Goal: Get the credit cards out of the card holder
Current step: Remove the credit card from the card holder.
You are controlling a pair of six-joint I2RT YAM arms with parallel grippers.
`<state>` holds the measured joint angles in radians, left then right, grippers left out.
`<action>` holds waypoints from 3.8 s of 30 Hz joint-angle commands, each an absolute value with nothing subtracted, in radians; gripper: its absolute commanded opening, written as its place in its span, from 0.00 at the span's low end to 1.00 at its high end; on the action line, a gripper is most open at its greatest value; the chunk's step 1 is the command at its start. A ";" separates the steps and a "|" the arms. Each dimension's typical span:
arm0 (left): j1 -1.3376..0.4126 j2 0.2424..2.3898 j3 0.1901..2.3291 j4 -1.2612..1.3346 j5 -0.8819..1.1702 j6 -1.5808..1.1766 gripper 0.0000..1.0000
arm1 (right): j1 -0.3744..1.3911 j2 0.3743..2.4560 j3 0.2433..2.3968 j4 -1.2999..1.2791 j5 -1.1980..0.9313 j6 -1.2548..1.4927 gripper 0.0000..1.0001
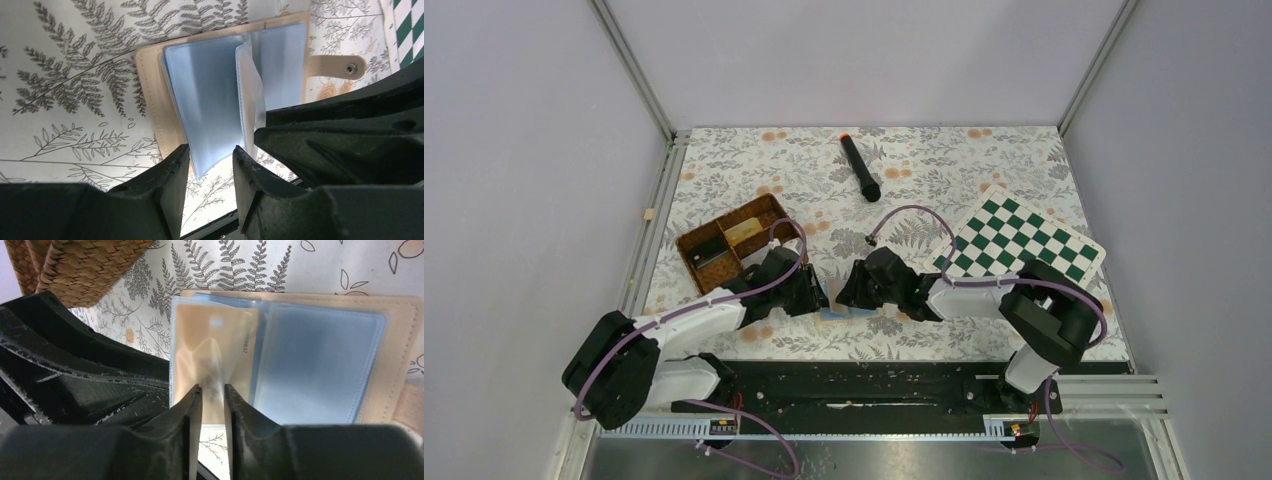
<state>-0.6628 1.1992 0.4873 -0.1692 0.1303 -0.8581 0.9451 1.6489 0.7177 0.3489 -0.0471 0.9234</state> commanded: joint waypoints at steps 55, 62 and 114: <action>-0.740 1.266 0.616 -0.087 0.162 -0.856 0.38 | 0.910 1.467 0.576 0.471 -0.066 0.948 0.63; -0.743 1.264 0.620 -0.086 0.168 -0.854 0.38 | 0.910 1.442 0.563 0.487 -0.061 0.947 0.66; -0.827 1.348 0.720 -0.124 0.154 -0.844 0.38 | 0.902 1.500 0.809 0.056 0.089 0.816 0.62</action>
<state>-0.8215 1.3441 0.6811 -0.1860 0.1463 -0.8463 0.9020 1.4738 0.7593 0.0772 0.0891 0.8318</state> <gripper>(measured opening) 0.381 0.633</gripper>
